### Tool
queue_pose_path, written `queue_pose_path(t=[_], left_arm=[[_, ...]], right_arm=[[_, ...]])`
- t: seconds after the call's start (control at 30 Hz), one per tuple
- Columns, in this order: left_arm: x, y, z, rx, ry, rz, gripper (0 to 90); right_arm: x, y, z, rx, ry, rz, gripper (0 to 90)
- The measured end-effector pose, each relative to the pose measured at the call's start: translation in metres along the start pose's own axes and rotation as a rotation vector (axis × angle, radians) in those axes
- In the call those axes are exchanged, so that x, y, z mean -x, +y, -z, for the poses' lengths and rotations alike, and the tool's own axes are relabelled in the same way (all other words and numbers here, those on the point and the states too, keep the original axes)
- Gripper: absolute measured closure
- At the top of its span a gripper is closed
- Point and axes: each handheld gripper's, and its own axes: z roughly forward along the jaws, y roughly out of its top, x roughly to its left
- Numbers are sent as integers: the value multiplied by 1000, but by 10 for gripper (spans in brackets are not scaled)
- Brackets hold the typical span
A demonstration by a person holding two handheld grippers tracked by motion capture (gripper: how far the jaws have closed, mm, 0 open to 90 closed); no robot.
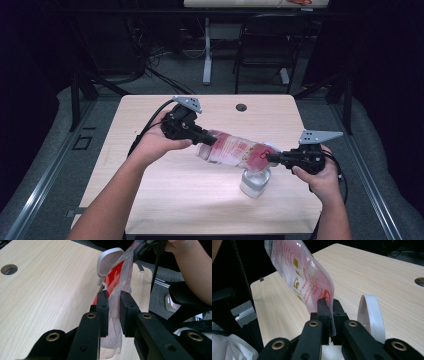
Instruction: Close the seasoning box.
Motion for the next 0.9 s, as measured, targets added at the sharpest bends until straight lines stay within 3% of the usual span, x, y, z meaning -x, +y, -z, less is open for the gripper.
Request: queue_pose_path(t=[0.03, 0.07, 0.13, 0.17, 0.3, 0.43, 0.47, 0.5, 0.57, 0.67, 0.7, 0.8, 0.83, 0.9], left_arm=[[1, 0, 1, -15, 30, 3, 800], [-1, -2, 0, 1, 2, 6, 800], [-1, -4, 1, -3, 7, 6, 801], [0, -5, 2, -16, 32, 3, 801], [-1, -9, 1, 10, 9, 10, 804], [-2, -16, 2, 15, 17, 13, 803], [-1, -17, 3, 7, 44, 11, 803], [-2, -19, 2, 26, 14, 19, 803], [-4, -23, 2, 39, 7, 31, 803], [-4, -26, 3, 36, 27, 34, 802], [-5, -27, 2, 50, 7, 39, 802], [-6, -28, 2, 48, 6, 38, 801], [-6, -28, 3, 39, 27, 40, 800], [-8, -29, 2, 50, 8, 42, 797]], right_arm=[[0, 0, 0, 7, -2, 1, 881], [0, 0, -1, 12, 0, 1, 880], [-1, 0, -2, 23, -2, 10, 871], [-1, 1, -2, 25, -2, 12, 870], [-2, 1, -3, 30, 6, 14, 859], [-3, 4, -7, 20, 10, 16, 844], [-4, 5, -8, 14, 11, 19, 843], [-4, 6, -8, 12, 13, 18, 839], [-6, 5, -9, 12, 10, 17, 836], [-7, 1, -11, 31, 5, 3, 835], [-7, 0, -12, 29, 8, 6, 834], [-8, -3, -13, 28, -3, 7, 828], [-8, -4, -14, 29, -7, 9, 827], [-9, -6, -15, 25, -11, 9, 826]])
